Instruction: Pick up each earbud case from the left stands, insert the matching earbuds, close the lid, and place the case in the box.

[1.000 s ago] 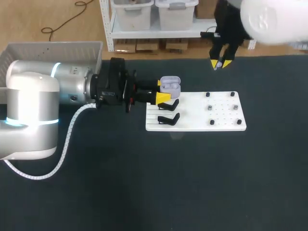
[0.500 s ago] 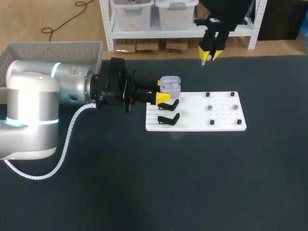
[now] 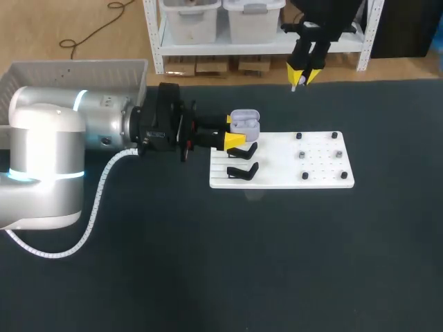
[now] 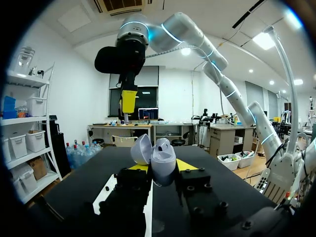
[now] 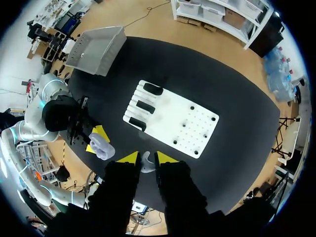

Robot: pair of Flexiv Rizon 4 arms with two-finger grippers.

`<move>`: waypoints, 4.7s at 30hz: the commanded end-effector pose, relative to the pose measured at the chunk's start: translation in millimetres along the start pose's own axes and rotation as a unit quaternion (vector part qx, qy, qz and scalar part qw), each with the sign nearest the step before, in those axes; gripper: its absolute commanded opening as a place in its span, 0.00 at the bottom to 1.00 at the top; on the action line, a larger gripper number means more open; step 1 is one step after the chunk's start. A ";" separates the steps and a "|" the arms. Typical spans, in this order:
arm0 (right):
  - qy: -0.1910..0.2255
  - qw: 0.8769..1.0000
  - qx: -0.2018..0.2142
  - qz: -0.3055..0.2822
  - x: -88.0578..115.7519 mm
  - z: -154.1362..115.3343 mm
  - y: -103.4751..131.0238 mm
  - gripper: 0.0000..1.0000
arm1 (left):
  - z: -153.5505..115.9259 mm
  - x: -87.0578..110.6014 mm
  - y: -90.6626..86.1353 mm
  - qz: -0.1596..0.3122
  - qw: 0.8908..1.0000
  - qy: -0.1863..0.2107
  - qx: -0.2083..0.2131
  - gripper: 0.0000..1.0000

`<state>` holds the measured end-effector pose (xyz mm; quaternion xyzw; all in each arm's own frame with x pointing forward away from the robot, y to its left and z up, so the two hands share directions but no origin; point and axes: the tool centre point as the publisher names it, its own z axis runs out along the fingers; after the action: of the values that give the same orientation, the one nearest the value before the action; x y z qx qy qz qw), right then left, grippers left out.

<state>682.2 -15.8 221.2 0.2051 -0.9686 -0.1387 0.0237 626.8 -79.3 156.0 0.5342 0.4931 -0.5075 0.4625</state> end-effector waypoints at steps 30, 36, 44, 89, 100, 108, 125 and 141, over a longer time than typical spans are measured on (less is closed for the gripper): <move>-0.059 0.997 0.038 0.043 27.3 -3.1 90.7 0.00 | 0.3 0.7 -0.6 0.001 1.000 -0.001 -0.002 0.00; -0.062 0.997 0.033 0.032 24.1 5.7 107.4 0.00 | 0.3 0.7 -0.6 0.001 1.000 -0.001 -0.002 0.00; -0.045 0.999 0.021 0.017 16.7 16.3 120.9 0.00 | 0.3 0.7 -0.6 0.001 1.000 -0.001 -0.002 0.00; -0.024 0.999 0.034 0.010 23.9 44.9 115.3 0.00 | 0.3 0.7 -0.6 0.001 1.000 -0.001 -0.002 0.00; -0.022 0.999 0.033 0.010 21.4 51.7 114.3 0.00 | 0.3 0.7 -0.6 0.001 1.000 -0.001 -0.002 0.00; -0.025 0.999 0.037 0.015 20.6 52.7 110.6 0.00 | 0.3 0.7 -0.6 0.001 1.000 -0.001 -0.002 0.00; -0.029 0.999 0.039 0.024 15.6 55.8 107.7 0.00 | 0.3 0.7 -0.6 0.001 1.000 -0.001 -0.002 0.00; -0.027 0.998 0.046 0.024 9.5 57.2 107.3 0.00 | 0.3 0.7 -0.6 0.001 1.000 -0.001 -0.002 0.00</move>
<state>625.1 88.6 196.0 0.1789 -0.9787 -0.0998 -0.0096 626.7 -79.2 155.8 0.5342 0.4932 -0.5075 0.4624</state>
